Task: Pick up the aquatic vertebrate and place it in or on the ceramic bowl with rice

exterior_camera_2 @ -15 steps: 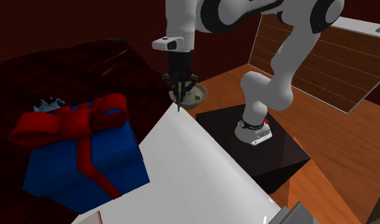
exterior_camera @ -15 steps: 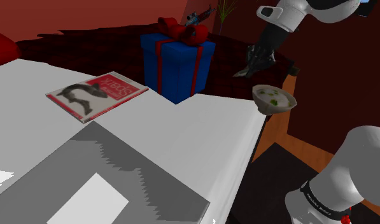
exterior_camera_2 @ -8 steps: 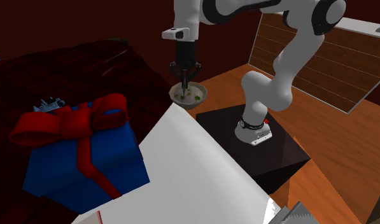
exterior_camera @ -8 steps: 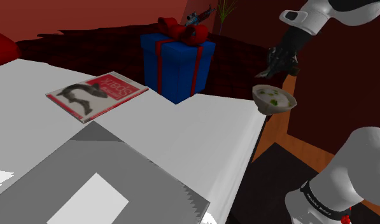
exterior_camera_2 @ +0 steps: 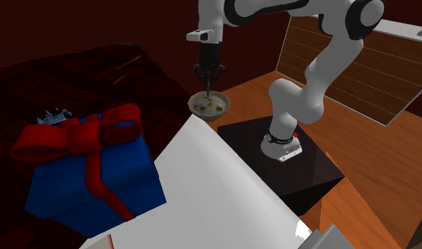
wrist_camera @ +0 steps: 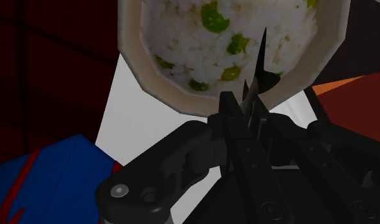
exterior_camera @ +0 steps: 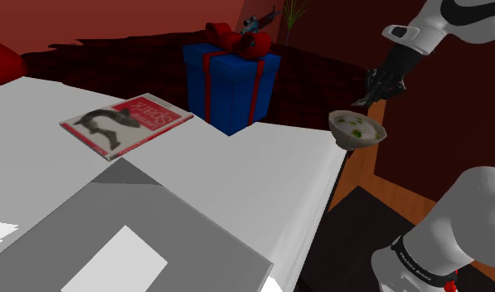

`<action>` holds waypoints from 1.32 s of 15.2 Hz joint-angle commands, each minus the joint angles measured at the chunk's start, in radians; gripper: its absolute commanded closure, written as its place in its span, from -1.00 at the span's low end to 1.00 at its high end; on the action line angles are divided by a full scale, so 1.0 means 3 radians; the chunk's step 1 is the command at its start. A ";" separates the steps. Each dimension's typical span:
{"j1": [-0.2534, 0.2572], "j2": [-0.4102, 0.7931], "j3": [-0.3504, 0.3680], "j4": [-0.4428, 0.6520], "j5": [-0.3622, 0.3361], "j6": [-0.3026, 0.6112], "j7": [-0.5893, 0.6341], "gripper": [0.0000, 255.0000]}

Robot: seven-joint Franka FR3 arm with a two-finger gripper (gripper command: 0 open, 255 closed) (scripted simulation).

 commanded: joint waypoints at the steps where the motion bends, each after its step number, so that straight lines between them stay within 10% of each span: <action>1: -0.0010 -0.0004 -0.0022 -0.0082 -0.0015 0.0076 -0.0023 1.00; 16: -0.0034 0.0009 -0.0092 -0.0359 -0.0053 0.0358 -0.0089 1.00; 17: -0.0034 0.0009 -0.0092 -0.0359 -0.0053 0.0358 -0.0089 -1.00; 20: -0.0034 0.0009 -0.0092 -0.0359 -0.0053 0.0358 -0.0089 -1.00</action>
